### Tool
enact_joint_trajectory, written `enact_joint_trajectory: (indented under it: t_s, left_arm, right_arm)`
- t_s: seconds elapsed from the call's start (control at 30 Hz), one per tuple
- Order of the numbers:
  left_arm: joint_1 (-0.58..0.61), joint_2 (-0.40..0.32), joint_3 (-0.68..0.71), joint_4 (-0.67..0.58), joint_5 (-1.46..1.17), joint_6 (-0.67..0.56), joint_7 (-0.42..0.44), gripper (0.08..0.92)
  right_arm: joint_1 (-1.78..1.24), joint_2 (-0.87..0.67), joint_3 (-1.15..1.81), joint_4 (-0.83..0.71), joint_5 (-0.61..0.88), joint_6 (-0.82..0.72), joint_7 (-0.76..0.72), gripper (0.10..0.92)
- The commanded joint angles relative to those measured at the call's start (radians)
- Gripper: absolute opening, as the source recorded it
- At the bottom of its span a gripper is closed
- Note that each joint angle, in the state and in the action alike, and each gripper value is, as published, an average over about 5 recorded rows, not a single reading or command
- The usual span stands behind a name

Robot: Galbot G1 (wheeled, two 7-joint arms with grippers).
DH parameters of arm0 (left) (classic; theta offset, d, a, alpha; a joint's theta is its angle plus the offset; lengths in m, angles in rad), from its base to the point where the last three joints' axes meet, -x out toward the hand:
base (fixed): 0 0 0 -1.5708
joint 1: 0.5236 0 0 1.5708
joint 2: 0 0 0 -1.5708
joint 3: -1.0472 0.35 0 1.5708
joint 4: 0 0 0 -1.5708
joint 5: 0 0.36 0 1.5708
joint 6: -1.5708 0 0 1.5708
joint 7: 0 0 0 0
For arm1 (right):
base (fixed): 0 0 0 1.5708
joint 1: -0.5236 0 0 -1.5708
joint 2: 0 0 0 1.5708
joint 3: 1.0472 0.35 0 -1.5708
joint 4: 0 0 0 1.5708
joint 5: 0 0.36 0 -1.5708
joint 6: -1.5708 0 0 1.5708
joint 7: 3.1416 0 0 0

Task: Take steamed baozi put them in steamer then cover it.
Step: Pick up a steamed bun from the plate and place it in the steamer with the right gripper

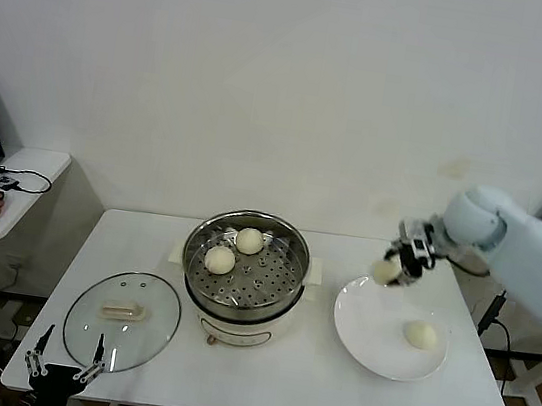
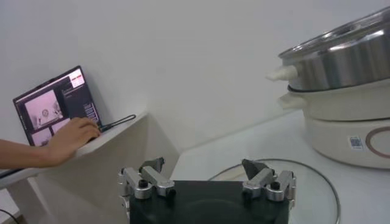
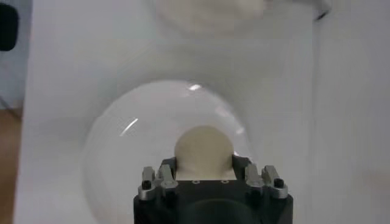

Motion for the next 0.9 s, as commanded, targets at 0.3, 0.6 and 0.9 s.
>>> enact_joint_trajectory:
  t_s: [0.3, 0.6, 0.9]
  left_arm:
    - [0.004, -0.004, -0.016, 0.000, -0.005, -0.004, -0.001, 0.823]
    - [0.019, -0.009, -0.042, -0.014, -0.012, -0.006, -0.002, 0.823]
    - [0.021, -0.013, -0.051, -0.018, -0.013, -0.010, -0.006, 0.823]
  right_arm:
    - [0.168, 0.444, -0.136, -0.044, 0.193, 0.010, 0.081, 0.587]
    - [0.061, 0.539, -0.235, -0.091, 0.125, 0.169, 0.095, 0.589]
    - [0.006, 0.547, -0.271, -0.118, 0.000, 0.354, 0.087, 0.594]
